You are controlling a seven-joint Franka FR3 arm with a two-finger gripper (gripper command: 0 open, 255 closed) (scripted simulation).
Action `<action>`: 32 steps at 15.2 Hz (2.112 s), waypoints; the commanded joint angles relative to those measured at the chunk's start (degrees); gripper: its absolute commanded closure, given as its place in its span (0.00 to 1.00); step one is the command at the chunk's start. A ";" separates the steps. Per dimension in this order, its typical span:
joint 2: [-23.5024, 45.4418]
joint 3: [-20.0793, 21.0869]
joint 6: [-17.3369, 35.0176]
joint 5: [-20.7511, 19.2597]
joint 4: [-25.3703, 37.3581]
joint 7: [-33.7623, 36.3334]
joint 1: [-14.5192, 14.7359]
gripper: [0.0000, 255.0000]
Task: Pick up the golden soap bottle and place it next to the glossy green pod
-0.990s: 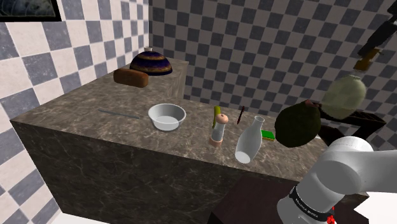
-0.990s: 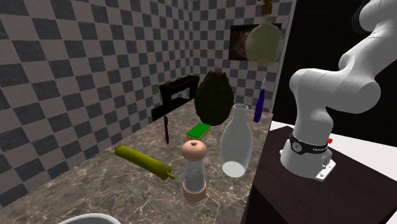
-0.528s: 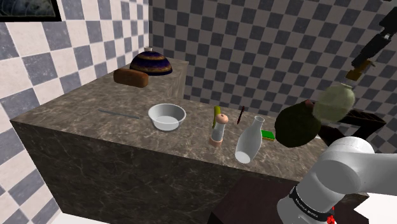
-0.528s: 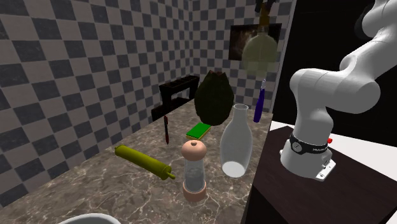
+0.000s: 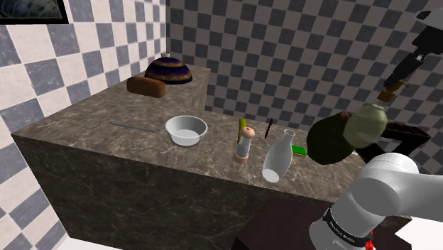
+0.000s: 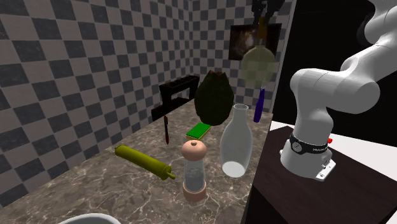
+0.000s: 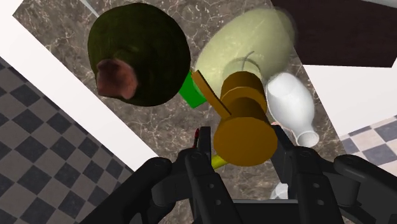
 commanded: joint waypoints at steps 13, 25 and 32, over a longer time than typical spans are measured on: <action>-7.76 -2.68 6.32 -3.08 -13.97 0.28 -2.31 1.00; -13.57 -6.21 11.37 -6.65 -24.84 0.17 -4.81 1.00; -16.55 -8.94 14.22 -9.29 -30.74 -0.10 -6.62 1.00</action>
